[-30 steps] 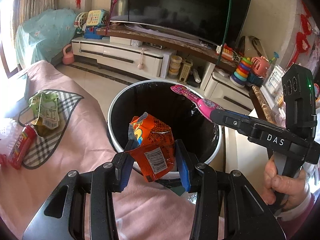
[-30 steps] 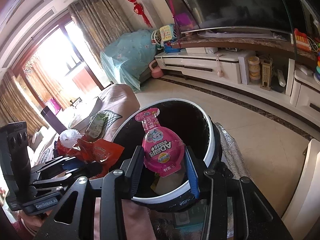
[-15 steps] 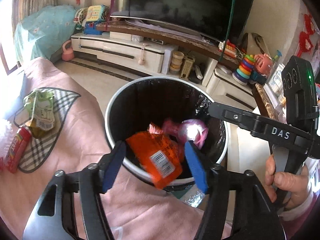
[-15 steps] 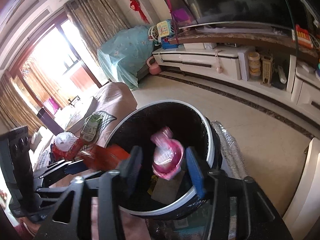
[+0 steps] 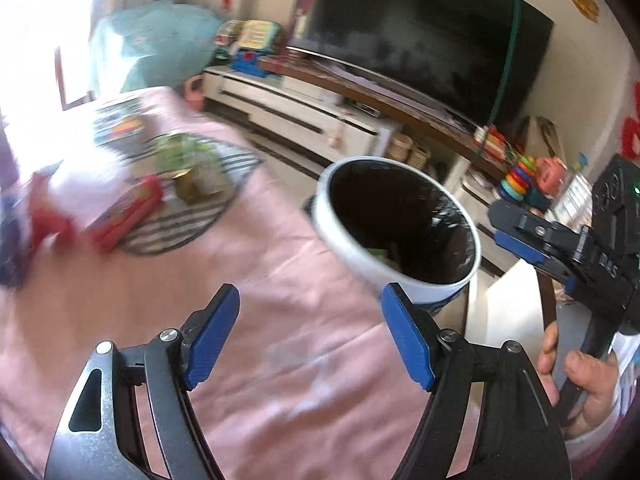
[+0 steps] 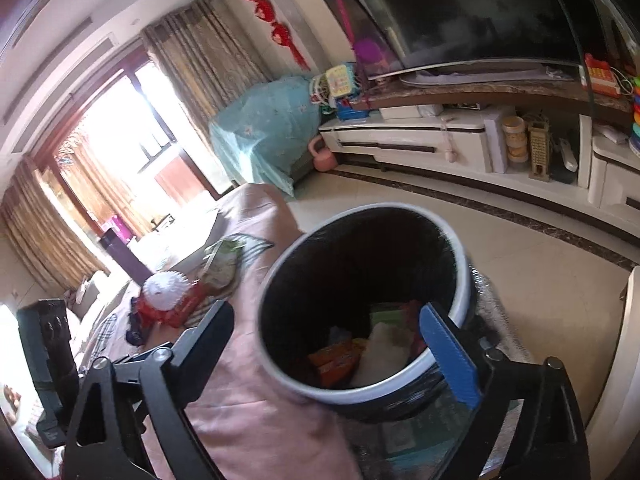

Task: Collect trash
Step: 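Carry the snack bag and pink bottle over the bin and open both tools, then move both open tools back to the blue bag and red candy tube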

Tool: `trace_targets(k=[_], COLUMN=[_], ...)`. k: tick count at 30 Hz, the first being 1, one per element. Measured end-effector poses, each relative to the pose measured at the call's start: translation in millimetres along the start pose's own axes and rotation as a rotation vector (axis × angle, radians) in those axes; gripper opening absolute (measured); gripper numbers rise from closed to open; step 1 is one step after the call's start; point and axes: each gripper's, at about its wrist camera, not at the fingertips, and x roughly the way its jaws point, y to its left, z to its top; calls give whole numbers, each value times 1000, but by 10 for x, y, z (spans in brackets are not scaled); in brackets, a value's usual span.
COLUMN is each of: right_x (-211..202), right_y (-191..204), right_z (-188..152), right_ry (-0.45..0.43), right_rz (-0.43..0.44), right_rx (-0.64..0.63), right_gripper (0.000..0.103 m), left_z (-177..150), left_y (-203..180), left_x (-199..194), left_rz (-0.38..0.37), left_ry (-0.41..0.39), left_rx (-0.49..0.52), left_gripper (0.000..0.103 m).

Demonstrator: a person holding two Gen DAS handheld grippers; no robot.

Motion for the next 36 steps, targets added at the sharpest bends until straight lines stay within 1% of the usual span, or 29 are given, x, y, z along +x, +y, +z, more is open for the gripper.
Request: trace_targets(k=[5,9,16,19,22,24,26,27,29,32,34,36], right_x=[165,332,521,638,791,872,924,938,975,1077,1159,1296], right_y=[393,670,1113,1261,1384,1447,1537,1586,1676,1816,1890,1972], right_z=[-198,-351,-557,-626,-688,-723,-747,-751,-745,-738,-708,-666], right_ry=[54,89,84,122,190,213,215,206,186,182,180,191], right_rz=[60,77,82,108,134,131,100,89,113,120,121,119], right_rx=[-21,-48,-101,-105,-84,-86,-111,-124,-129,-129,-123,-113], right_gripper=[100,100,100,100,100,99,99,98,95,89,78,76], left_z=[-218,-344,-564,-652,-713,-738,-737,-713,-678,-582,-504,-375], left_y=[425,718,1176,1358,1523,1626,1707,1749,1843,2027,2142,2226], left_x=[-316,-526,-776,-828,-883,-916,-944,-953,-976,-978,-995,-964], left_rz=[76,125,202,215,227,244,251,254,272,278,284,293], left_ry=[-34,-51,-67,-63,-64,-67,-69,-70,-70,-65,-65,-66], left_rx=[-84,-123,-199,-240,-281,-295,-306,-308,-309,-321,-328,-308], left_gripper=[76,76,76,76,76,76,76,76,76,76,76,76])
